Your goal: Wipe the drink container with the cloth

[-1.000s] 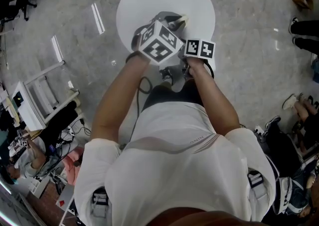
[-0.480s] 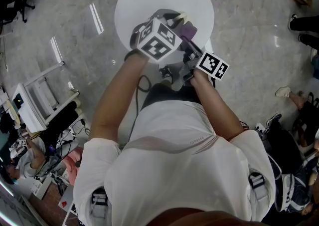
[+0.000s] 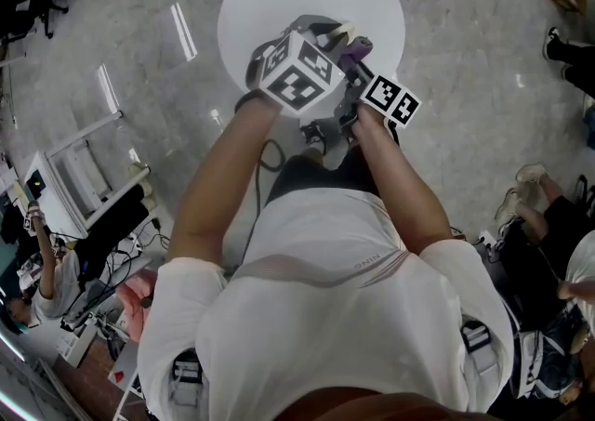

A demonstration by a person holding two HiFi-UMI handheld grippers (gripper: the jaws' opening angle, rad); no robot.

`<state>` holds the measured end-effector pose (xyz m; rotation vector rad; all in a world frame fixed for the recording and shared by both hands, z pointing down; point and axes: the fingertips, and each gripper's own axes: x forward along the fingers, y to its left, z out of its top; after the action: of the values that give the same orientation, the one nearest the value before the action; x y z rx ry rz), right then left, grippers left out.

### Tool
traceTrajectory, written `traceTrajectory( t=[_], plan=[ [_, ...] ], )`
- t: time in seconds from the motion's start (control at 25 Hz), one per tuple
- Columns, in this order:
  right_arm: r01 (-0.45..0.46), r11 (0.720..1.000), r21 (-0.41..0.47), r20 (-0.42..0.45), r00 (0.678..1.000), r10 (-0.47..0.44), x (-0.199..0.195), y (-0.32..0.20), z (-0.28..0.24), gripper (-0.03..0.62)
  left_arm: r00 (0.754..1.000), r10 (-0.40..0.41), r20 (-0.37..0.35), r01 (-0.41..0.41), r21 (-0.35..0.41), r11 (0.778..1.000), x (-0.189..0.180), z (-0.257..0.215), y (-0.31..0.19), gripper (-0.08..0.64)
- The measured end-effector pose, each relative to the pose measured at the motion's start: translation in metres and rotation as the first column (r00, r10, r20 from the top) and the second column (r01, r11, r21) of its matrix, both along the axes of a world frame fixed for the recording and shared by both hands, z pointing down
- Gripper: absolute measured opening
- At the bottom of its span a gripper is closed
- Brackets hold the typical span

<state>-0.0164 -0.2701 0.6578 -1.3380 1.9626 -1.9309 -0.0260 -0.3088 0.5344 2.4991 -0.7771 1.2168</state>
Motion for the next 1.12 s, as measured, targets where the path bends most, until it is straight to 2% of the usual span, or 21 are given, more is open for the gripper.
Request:
traceTrajectory(
  t=[0.2,0.6,0.68,0.8,0.88,0.92,1.0,1.12],
  plan=[
    [0.003,0.998,-0.055,-0.068,0.998,-0.007,-0.001,-0.001,0.028,0.101,1.000,0.002,-0.003,-0.002,-0.001,1.000,-0.004,-0.002,0.000,0.057],
    [0.040,0.995,-0.088,-0.101,0.994,-0.049,0.005,0.001,0.037,0.101,1.000,0.000,-0.006,0.000,-0.003,1.000,-0.002,0.003,0.004,0.057],
    [0.055,0.997,-0.054,-0.115,0.992,-0.061,0.016,0.000,0.025,0.101,1.000,-0.001,-0.009,0.001,-0.004,1.000,-0.001,0.002,0.005,0.057],
    [0.109,0.991,0.072,-0.167,0.981,-0.095,0.039,-0.012,-0.008,0.101,1.000,-0.001,-0.008,0.001,-0.003,1.000,0.001,0.002,0.006,0.057],
    [0.208,0.963,0.173,-0.231,0.959,-0.165,0.049,-0.023,-0.032,0.101,1.000,-0.001,-0.007,0.001,-0.001,1.000,0.001,0.002,0.006,0.057],
    [0.279,0.937,0.211,-0.281,0.935,-0.215,0.051,-0.028,-0.043,0.101,1.000,-0.001,-0.009,0.001,0.002,1.000,0.000,0.001,0.006,0.057],
    [0.433,0.868,0.245,-0.390,0.863,-0.320,0.053,-0.037,-0.062,0.101,1.000,-0.003,-0.012,0.003,0.007,1.000,0.000,0.001,0.006,0.057],
    [0.600,0.770,0.218,-0.497,0.747,-0.442,0.050,-0.050,-0.083,0.101,1.000,-0.007,-0.011,0.007,0.008,1.000,0.002,0.001,0.005,0.057]
  ],
)
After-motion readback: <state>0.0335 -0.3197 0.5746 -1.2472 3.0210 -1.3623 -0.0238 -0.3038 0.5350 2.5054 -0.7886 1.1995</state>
